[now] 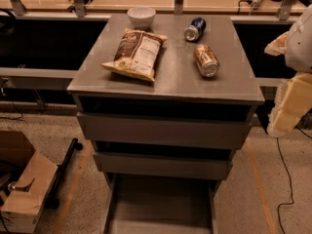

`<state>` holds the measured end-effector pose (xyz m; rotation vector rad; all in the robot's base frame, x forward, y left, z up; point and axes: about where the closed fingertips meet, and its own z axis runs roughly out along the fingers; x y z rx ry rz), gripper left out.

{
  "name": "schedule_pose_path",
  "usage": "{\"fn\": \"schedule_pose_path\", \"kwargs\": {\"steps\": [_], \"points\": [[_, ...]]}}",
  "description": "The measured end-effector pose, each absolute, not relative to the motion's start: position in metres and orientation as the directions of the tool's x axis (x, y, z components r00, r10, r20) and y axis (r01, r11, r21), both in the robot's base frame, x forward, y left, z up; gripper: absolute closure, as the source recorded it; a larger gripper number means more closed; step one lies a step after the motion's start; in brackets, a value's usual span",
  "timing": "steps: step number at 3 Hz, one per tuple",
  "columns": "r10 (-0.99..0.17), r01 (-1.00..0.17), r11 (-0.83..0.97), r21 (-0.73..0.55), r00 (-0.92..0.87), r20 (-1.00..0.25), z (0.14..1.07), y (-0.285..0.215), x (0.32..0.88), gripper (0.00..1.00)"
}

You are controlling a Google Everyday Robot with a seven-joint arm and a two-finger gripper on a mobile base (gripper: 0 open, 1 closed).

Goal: Place brown chip bag into bottom drawer

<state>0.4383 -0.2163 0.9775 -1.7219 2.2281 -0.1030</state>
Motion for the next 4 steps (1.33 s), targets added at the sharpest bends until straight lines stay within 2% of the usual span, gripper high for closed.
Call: {"fn": "schedule_pose_path", "kwargs": {"steps": [1, 2, 3, 4], "points": [[-0.952, -0.927, 0.272, -0.259, -0.219, -0.215, 0.979, -0.215, 0.439, 0.00], [-0.924, -0.912, 0.300, -0.279, -0.205, -0.322, 0.983, -0.199, 0.460, 0.00], [-0.874, -0.880, 0.339, -0.333, -0.164, -0.457, 0.993, -0.159, 0.498, 0.00], [-0.874, -0.880, 0.339, -0.333, -0.164, -0.457, 0.993, -0.159, 0.498, 0.00]]}}
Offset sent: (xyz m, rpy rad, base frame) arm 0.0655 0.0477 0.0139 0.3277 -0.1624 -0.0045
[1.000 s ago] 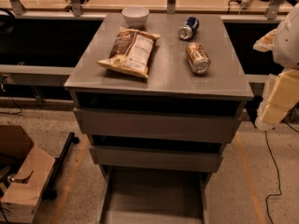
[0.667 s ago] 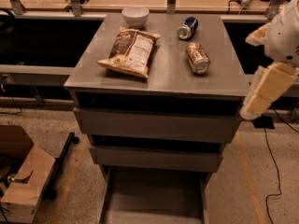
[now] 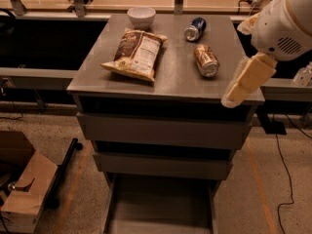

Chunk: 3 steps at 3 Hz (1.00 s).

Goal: Place brown chip bag into bottom drawer

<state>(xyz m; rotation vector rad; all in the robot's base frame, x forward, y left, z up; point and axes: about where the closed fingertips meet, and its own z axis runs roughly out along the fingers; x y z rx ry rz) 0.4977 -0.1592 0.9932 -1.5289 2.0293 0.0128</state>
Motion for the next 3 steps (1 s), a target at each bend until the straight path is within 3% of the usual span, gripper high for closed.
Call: {"fn": "schedule_pose_path", "kwargs": {"steps": [3], "points": [[-0.809, -0.881, 0.348, -0.321, -0.110, -0.577, 0.979, -0.090, 0.537, 0.00]]}}
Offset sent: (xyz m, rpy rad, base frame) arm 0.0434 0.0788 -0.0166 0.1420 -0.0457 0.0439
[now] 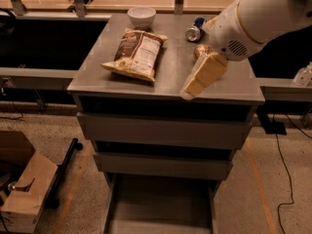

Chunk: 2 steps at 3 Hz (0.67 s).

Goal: Place brown chip bag into bottom drawer

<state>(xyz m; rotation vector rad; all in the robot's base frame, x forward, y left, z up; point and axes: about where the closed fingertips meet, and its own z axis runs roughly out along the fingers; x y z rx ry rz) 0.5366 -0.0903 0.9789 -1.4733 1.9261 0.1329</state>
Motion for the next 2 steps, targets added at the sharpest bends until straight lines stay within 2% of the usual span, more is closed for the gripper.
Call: {"fn": "schedule_pose_path", "kwargs": {"steps": [2], "points": [[-0.769, -0.882, 0.357, -0.307, -0.091, -0.633, 0.969, -0.063, 0.569, 0.00]]}}
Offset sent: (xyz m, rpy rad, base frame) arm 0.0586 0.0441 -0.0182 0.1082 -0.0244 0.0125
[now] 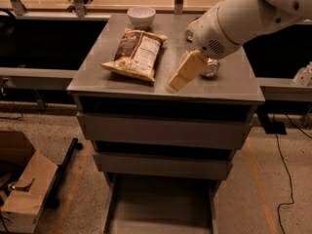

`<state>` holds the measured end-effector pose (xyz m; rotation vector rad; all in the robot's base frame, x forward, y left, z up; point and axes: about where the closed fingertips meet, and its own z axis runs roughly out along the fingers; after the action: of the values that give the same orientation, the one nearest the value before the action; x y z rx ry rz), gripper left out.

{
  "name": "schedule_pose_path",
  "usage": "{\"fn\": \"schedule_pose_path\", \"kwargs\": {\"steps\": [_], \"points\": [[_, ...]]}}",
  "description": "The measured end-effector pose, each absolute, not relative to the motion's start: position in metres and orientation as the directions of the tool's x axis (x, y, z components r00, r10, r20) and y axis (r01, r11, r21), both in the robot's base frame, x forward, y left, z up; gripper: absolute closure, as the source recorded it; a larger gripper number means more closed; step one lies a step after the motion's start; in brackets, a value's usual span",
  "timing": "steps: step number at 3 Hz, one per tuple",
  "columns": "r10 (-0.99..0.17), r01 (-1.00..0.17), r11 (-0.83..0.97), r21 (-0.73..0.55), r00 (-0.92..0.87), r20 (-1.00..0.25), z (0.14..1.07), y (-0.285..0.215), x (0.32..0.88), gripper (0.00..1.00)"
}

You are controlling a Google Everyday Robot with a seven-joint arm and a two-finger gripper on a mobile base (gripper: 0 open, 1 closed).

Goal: Place brown chip bag into bottom drawer

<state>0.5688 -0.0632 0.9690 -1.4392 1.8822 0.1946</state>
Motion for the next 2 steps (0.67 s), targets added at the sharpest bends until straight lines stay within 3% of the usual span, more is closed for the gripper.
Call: {"fn": "schedule_pose_path", "kwargs": {"steps": [2], "points": [[-0.733, -0.852, 0.417, -0.316, -0.110, -0.671, 0.958, -0.034, 0.620, 0.00]]}}
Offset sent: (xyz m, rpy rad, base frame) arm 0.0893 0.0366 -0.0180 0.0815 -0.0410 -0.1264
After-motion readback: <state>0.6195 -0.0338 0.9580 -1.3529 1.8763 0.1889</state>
